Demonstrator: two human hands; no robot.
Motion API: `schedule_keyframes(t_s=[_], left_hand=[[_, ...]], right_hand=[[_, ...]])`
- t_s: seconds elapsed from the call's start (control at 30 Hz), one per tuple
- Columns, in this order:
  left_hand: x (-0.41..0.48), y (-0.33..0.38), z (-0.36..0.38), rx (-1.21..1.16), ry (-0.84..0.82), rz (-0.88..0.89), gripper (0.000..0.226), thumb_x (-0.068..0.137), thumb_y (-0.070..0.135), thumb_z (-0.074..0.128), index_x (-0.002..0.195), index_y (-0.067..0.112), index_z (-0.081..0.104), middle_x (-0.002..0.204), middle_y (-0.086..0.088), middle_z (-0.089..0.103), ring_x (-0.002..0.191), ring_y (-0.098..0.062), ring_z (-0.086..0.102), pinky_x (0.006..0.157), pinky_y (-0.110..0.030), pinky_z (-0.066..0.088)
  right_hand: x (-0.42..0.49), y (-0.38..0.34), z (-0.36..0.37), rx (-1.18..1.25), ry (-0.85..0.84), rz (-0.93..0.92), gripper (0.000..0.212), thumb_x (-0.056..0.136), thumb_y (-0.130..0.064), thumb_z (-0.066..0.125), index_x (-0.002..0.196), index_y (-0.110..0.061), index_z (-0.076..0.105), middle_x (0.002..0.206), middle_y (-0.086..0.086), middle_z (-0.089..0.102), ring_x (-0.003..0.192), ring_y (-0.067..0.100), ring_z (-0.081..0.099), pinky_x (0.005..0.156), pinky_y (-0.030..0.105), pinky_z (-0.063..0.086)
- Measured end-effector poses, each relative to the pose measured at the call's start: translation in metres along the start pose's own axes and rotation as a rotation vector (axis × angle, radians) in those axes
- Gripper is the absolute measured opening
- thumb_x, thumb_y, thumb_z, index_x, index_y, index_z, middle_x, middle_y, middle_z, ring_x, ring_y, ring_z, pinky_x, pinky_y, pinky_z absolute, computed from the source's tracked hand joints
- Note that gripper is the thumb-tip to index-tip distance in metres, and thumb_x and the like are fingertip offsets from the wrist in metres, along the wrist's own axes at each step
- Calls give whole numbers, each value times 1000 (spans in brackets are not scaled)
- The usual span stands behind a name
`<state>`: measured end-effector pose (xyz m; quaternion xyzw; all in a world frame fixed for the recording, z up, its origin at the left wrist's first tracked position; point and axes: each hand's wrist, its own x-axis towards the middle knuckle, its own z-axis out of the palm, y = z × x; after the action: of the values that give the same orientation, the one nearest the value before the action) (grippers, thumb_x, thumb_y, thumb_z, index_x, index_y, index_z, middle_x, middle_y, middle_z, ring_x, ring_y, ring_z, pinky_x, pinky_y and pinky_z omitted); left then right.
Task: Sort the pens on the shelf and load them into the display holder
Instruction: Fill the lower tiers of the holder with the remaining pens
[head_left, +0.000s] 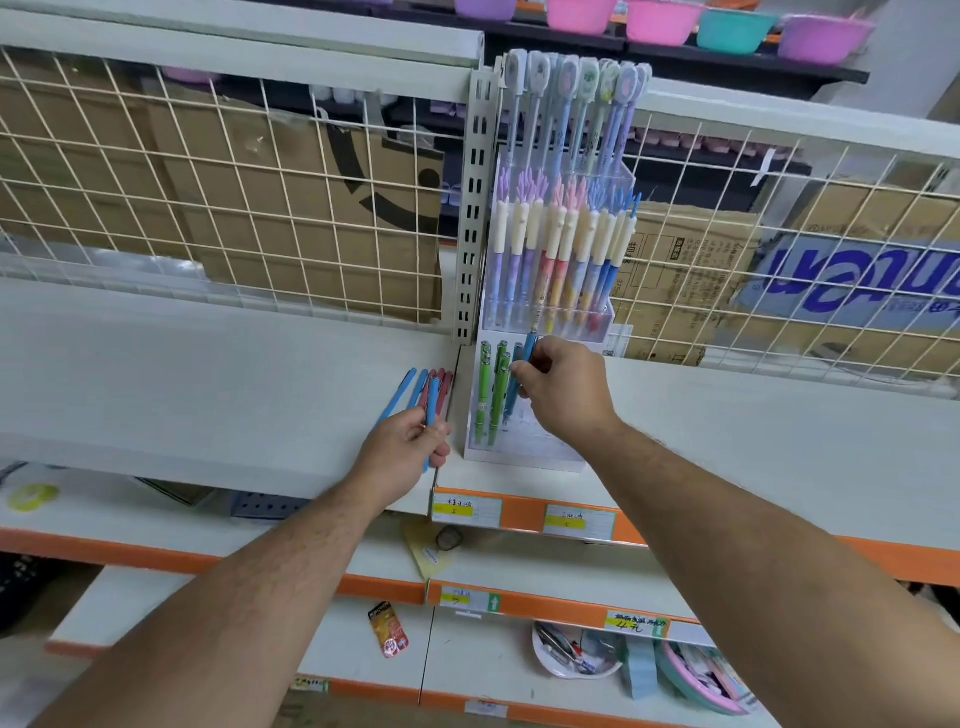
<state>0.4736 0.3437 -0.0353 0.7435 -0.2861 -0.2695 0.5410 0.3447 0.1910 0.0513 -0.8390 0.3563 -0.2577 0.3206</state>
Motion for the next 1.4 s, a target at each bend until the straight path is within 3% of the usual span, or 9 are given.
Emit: schedule_keyframes(t_s=[0.17, 0.3, 0.67, 0.97, 1.27, 1.33, 1.4], left_hand=[[0, 0, 0, 8, 2, -2, 15, 101, 24, 55, 100, 15, 67, 82, -1, 73, 68, -4, 69, 58, -8, 48], [0, -1, -1, 14, 4, -4, 15, 101, 24, 55, 99, 15, 68, 82, 2, 73, 69, -5, 70, 59, -9, 49], [-1, 0, -1, 39, -2, -3, 15, 100, 27, 56, 99, 17, 68, 83, 1, 74, 73, -8, 71, 65, -14, 50], [-1, -1, -1, 33, 6, -8, 16, 100, 28, 55, 98, 19, 68, 82, 2, 74, 74, -8, 71, 66, -15, 49], [-3, 1, -1, 3, 4, 4, 16, 100, 24, 56, 95, 16, 68, 78, 2, 73, 71, -10, 70, 59, -11, 49], [-7, 1, 0, -33, 8, 22, 15, 100, 22, 57, 93, 15, 68, 75, 1, 73, 71, -13, 69, 60, -15, 51], [-13, 0, 4, -18, -9, 72, 14, 99, 25, 58, 89, 22, 69, 74, 2, 72, 70, -12, 69, 65, -24, 55]], right_hand=[[-3, -3, -1, 22, 10, 11, 13, 96, -24, 68, 102, -15, 61, 92, 6, 71, 85, 24, 69, 77, 39, 59], [-3, -4, -2, -8, 32, 18, 25, 93, -22, 72, 87, -22, 48, 84, 2, 64, 82, 24, 69, 73, 41, 58], [-3, 3, 4, -25, -3, 73, 18, 90, -20, 74, 86, -11, 59, 84, 9, 71, 80, 26, 70, 74, 43, 59], [0, 13, 18, -95, -37, 109, 25, 91, -19, 73, 77, -17, 52, 84, 10, 70, 77, 26, 71, 71, 42, 60], [-11, 23, 18, -70, -20, 164, 23, 86, -30, 79, 86, -16, 60, 79, 1, 66, 71, 16, 65, 63, 31, 53], [-22, 23, 16, -43, -2, 130, 18, 87, -28, 75, 80, -16, 63, 71, -5, 65, 64, 6, 58, 56, 23, 44], [-34, 21, 16, 89, -64, 85, 14, 87, -20, 73, 76, -15, 66, 67, -2, 65, 59, 7, 56, 58, 24, 45]])
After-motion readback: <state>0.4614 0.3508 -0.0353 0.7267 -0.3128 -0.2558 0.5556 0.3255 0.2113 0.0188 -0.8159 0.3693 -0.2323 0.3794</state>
